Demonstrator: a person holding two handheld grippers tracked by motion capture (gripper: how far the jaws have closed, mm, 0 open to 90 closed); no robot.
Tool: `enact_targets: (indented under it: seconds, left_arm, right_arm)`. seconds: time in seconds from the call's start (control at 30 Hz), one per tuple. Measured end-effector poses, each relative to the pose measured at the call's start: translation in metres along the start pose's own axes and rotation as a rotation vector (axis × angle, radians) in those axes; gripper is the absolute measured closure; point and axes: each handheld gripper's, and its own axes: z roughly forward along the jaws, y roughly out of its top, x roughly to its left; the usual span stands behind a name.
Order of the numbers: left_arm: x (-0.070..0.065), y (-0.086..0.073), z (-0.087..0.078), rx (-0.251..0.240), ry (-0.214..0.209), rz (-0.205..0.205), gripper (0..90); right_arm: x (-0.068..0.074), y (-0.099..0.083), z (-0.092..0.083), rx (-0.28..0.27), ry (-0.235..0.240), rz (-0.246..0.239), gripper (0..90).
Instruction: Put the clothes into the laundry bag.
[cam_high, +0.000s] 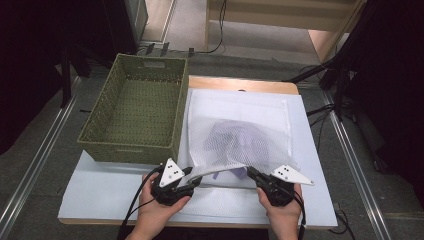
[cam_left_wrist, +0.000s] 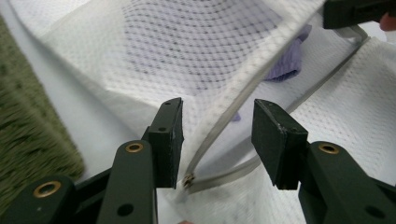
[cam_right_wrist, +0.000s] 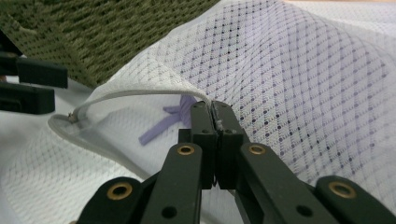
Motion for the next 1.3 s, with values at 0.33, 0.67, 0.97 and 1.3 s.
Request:
enact_targets:
  seconds: [0.33, 0.67, 0.97, 1.3]
  left_arm:
    - [0.015, -0.013, -0.013, -0.004, 0.031, -0.035, 53.8]
    - [0.028, -0.022, -0.018, 0.001, 0.033, -0.057, 55.3]
    - [0.042, -0.024, -0.026, -0.023, -0.002, -0.100, 61.8]
    - [0.053, -0.024, -0.032, -0.019, -0.033, -0.099, 82.1]
  right_arm:
    - [0.007, -0.019, -0.008, 0.036, -0.011, 0.003, 89.8]
    - [0.010, -0.029, -0.006, 0.088, -0.034, -0.012, 89.6]
    - [0.017, -0.020, -0.006, 0.044, -0.107, -0.041, 61.6]
    - [0.069, 0.002, -0.002, -0.014, -0.001, -0.132, 56.0]
